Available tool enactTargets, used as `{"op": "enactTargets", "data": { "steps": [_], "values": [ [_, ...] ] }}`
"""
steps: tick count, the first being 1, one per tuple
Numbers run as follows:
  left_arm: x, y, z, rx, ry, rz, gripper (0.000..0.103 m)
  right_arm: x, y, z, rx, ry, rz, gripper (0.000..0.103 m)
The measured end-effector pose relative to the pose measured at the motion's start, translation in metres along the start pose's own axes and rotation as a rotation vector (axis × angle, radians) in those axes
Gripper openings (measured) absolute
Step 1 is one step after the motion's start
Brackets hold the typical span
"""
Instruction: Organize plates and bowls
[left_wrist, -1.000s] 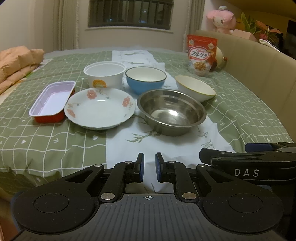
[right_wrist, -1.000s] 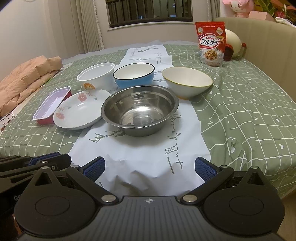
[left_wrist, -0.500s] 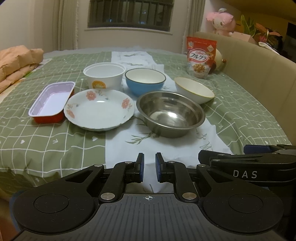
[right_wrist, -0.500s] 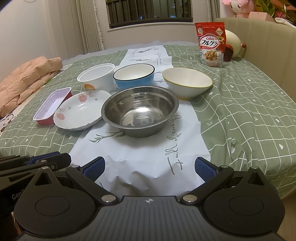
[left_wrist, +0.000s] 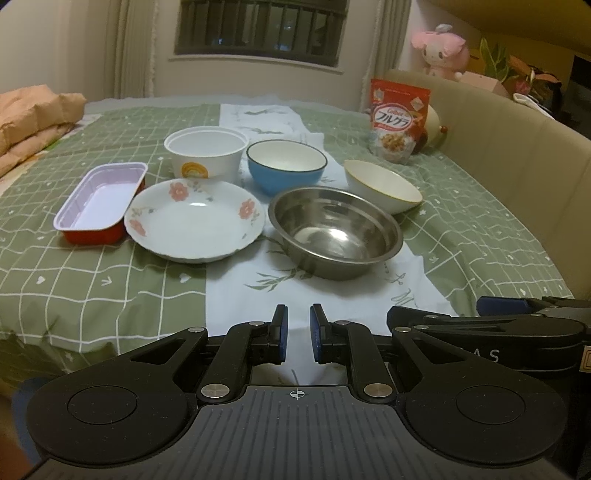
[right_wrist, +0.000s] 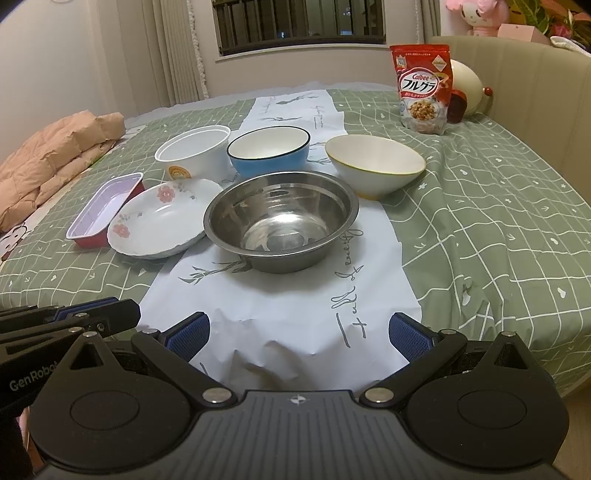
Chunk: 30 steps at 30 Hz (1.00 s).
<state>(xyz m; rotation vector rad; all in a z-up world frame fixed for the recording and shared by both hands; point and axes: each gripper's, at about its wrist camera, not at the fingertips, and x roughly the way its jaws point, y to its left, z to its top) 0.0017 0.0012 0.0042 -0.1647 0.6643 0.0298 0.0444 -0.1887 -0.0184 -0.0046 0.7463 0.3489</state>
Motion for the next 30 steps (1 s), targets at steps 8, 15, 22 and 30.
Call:
{"op": "enactTargets", "data": {
  "steps": [8,15,22,30],
  "values": [
    [0.000,0.000,0.000,0.001,0.003,0.003,0.016,0.000,0.000,0.000,0.000,-0.002,0.000,0.103],
    [0.001,0.001,0.000,0.003,0.006,0.003,0.016,0.001,0.000,0.001,0.002,0.001,0.002,0.103],
    [0.007,0.001,0.002,0.001,0.020,0.009,0.016,0.005,-0.002,0.004,0.010,0.003,0.004,0.103],
    [0.033,0.006,0.012,-0.017,0.068,-0.012,0.016,0.020,-0.013,0.015,0.040,-0.006,-0.003,0.103]
  ]
}}
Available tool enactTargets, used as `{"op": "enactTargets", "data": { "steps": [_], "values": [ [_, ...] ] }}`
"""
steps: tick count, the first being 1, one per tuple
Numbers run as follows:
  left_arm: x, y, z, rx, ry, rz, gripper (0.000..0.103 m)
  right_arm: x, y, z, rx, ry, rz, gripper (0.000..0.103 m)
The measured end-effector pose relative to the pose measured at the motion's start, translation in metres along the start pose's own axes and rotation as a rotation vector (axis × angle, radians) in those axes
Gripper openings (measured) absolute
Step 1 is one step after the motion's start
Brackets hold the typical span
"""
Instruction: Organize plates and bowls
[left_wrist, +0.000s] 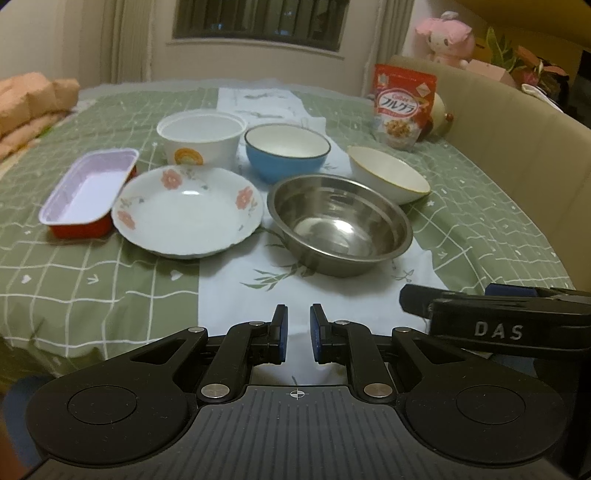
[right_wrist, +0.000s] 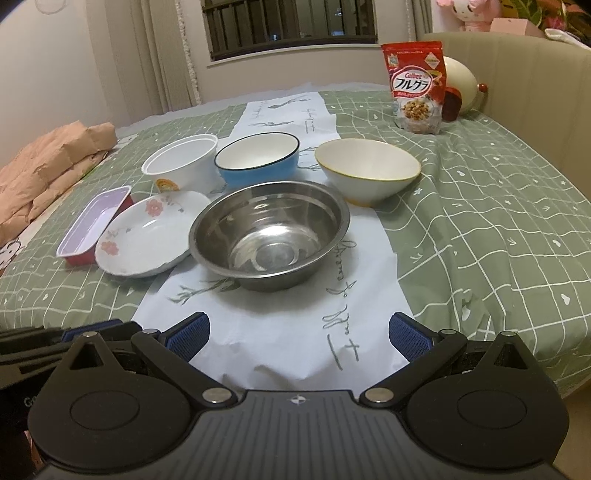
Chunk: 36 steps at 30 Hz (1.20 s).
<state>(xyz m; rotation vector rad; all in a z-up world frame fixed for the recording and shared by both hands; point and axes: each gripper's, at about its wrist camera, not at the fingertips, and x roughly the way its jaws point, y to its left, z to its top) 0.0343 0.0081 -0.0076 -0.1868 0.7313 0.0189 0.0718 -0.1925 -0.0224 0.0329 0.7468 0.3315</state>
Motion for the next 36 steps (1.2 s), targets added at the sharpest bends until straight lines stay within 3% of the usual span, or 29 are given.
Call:
{"op": "enactTargets", "data": {
  "steps": [2,6,7,10,15,20,23,31,36],
  "values": [
    [0.013,0.011,0.007,-0.055,0.031,-0.052,0.016,0.008,-0.005,0.003,0.017,0.004,-0.003,0.103],
    [0.044,0.047,0.026,-0.228,0.069,-0.229,0.016,0.031,-0.017,0.012,0.050,0.019,-0.002,0.103],
    [0.050,0.051,0.031,-0.241,0.063,-0.220,0.016,0.037,-0.019,0.016,0.050,0.017,-0.003,0.103],
    [0.067,0.055,0.049,-0.222,0.059,-0.094,0.016,0.059,-0.028,0.032,0.070,-0.003,0.001,0.103],
    [0.094,0.066,0.072,-0.250,0.028,-0.143,0.016,0.101,-0.050,0.049,0.161,0.036,0.022,0.103],
    [0.115,0.062,0.084,-0.216,-0.001,-0.112,0.017,0.128,-0.065,0.045,0.204,0.108,0.051,0.103],
    [0.125,0.056,0.091,-0.191,-0.012,-0.110,0.018,0.131,-0.063,0.039,0.175,0.105,0.054,0.103],
    [0.156,0.041,0.086,-0.153,0.097,-0.164,0.022,0.138,-0.069,0.038,0.188,0.133,0.082,0.103],
    [0.158,0.043,0.078,-0.193,0.111,-0.192,0.020,0.141,-0.058,0.039,0.077,0.153,0.061,0.103]
  ]
}}
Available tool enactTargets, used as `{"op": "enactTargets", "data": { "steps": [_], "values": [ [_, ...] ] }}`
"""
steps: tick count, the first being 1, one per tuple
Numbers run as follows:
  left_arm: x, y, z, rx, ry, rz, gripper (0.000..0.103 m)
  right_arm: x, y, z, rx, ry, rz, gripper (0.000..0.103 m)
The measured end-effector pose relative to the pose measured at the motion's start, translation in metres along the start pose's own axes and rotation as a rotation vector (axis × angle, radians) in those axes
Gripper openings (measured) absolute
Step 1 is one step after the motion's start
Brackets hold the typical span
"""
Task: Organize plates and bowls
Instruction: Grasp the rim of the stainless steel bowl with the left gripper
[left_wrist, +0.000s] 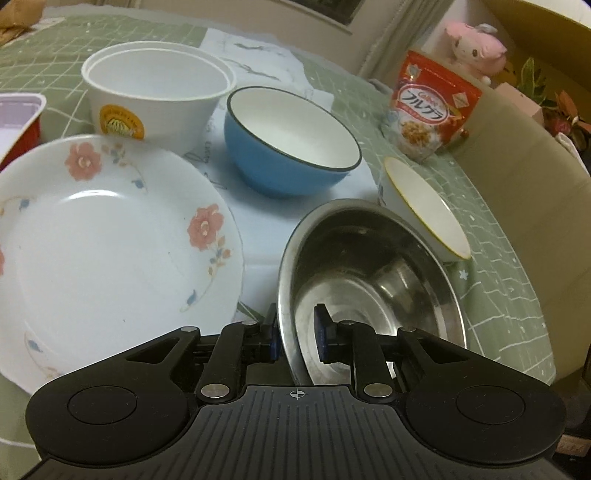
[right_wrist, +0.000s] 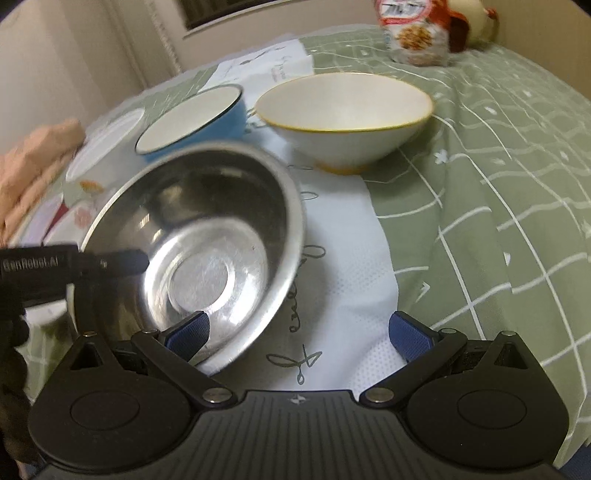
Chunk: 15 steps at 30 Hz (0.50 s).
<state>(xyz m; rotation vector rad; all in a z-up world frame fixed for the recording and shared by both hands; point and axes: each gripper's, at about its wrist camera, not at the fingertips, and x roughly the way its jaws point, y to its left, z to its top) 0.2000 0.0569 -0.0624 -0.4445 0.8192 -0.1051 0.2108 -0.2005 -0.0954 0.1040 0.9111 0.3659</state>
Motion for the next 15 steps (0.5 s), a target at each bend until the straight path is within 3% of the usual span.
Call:
{"op": "enactTargets", "data": {
  "steps": [2,6,9,11,13,15],
  "values": [
    [-0.001,0.000,-0.004,-0.005,0.001,0.013,0.020,-0.001,0.005,0.002,-0.035,-0.011,-0.014,0.103],
    [-0.004,-0.004,-0.012,0.017,0.023,0.026,0.022,-0.016,0.006,0.012,0.000,-0.146,-0.010,0.095],
    [-0.008,-0.006,-0.015,0.028,0.032,0.027,0.023,-0.016,0.008,0.026,-0.003,-0.188,-0.032,0.079],
    [-0.009,-0.004,-0.016,0.021,0.035,0.021,0.023,-0.007,0.008,0.035,0.002,-0.162,-0.024,0.059],
    [-0.009,-0.001,-0.015,0.003,0.035,0.013,0.023,0.002,0.005,0.036,0.028,-0.125,-0.012,0.047],
    [-0.009,0.000,-0.014,-0.010,0.026,0.010,0.021,0.010,0.003,0.035,0.053,-0.096,-0.003,0.041]
  ]
}}
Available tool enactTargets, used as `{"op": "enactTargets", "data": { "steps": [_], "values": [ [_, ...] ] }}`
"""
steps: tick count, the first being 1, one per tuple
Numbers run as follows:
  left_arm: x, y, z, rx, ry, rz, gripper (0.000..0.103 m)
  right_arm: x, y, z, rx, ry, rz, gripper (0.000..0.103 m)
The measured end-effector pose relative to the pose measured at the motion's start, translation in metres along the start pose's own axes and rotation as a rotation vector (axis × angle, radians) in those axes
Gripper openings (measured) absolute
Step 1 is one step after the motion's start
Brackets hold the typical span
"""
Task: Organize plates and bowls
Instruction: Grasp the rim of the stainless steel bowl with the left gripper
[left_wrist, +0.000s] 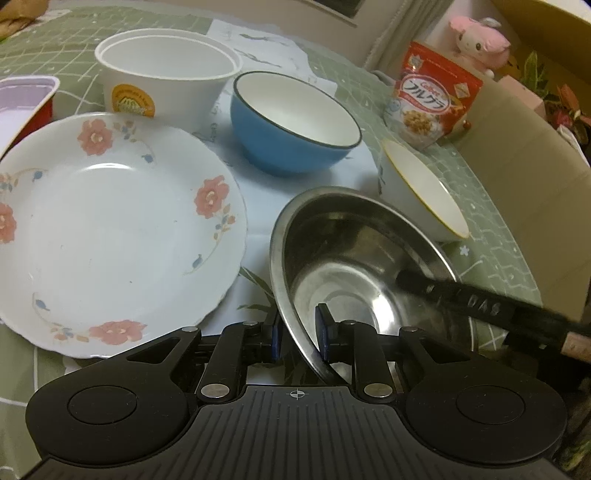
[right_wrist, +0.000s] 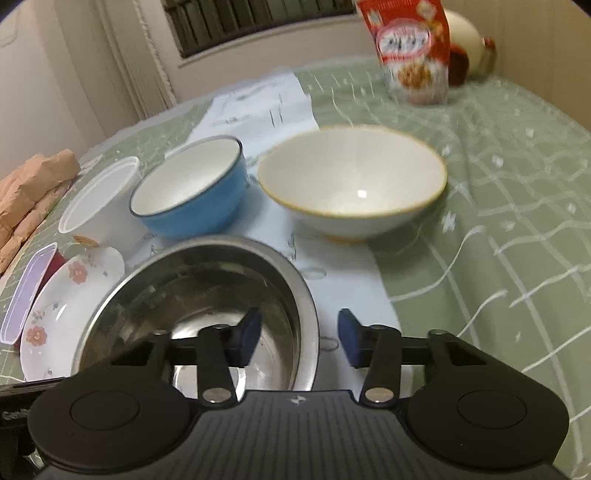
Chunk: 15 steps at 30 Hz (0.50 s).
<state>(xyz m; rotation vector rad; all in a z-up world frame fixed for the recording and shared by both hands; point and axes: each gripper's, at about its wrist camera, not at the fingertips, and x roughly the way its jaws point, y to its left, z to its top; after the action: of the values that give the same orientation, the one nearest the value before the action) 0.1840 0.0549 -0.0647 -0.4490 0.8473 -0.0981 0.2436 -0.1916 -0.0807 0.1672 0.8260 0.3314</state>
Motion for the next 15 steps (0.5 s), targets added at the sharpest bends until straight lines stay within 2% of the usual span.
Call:
{"op": "enactTargets", "data": {
  "steps": [5,10,15],
  "values": [
    [-0.005,-0.008,0.003,0.042,-0.027,0.014,0.020,-0.007,0.007,-0.011,-0.023,0.028,0.062,0.037],
    [-0.006,-0.010,0.002,0.064,-0.009,0.004,0.021,-0.017,0.017,-0.015,-0.063,0.014,0.023,0.036],
    [-0.019,-0.005,0.007,0.064,-0.046,0.031,0.021,-0.029,0.037,-0.010,-0.119,0.006,0.037,0.036]
  ]
}}
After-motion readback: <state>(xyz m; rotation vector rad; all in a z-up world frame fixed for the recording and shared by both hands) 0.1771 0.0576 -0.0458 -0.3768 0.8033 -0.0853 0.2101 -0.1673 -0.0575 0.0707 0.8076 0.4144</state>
